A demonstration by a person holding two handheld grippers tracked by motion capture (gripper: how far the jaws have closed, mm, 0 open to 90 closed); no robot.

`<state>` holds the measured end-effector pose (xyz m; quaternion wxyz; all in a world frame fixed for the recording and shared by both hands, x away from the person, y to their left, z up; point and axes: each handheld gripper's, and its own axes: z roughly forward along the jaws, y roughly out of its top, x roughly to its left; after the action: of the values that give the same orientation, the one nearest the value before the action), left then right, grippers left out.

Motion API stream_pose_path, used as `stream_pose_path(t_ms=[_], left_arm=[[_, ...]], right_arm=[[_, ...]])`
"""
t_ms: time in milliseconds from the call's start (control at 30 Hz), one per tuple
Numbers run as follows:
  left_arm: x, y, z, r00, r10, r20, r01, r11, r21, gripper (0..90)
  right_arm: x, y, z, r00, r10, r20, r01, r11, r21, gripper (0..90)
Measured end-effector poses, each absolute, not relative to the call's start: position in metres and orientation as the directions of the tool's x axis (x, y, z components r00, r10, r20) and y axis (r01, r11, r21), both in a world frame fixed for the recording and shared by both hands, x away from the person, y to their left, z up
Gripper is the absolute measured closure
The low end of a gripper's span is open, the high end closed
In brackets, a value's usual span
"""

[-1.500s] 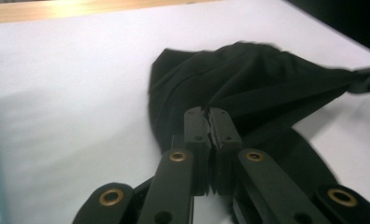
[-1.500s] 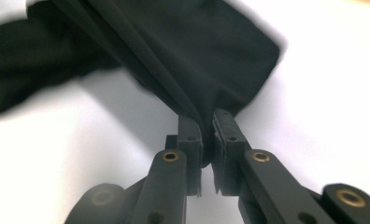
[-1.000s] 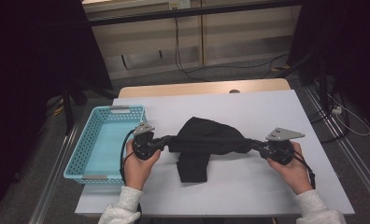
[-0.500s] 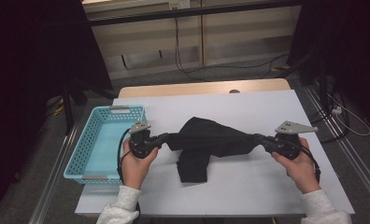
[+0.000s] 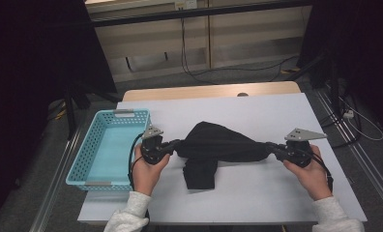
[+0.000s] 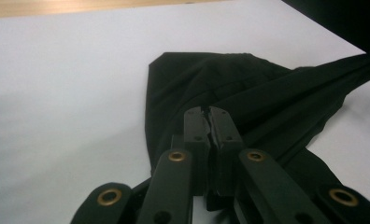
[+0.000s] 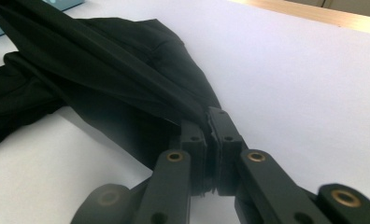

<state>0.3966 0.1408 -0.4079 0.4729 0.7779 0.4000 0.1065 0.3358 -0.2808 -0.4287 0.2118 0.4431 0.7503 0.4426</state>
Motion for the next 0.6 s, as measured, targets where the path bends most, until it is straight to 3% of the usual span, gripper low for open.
stream_pose_path(t_ms=[600], left_arm=[[0.381, 0.13, -0.422, 0.709, 0.669, -0.224, 0.531, -0.298, 0.793, 85.2]], right_arm=[[0.332, -0.296, -0.44, -0.485, 0.871, 0.071, 0.506, 0.213, 0.836, 86.4]])
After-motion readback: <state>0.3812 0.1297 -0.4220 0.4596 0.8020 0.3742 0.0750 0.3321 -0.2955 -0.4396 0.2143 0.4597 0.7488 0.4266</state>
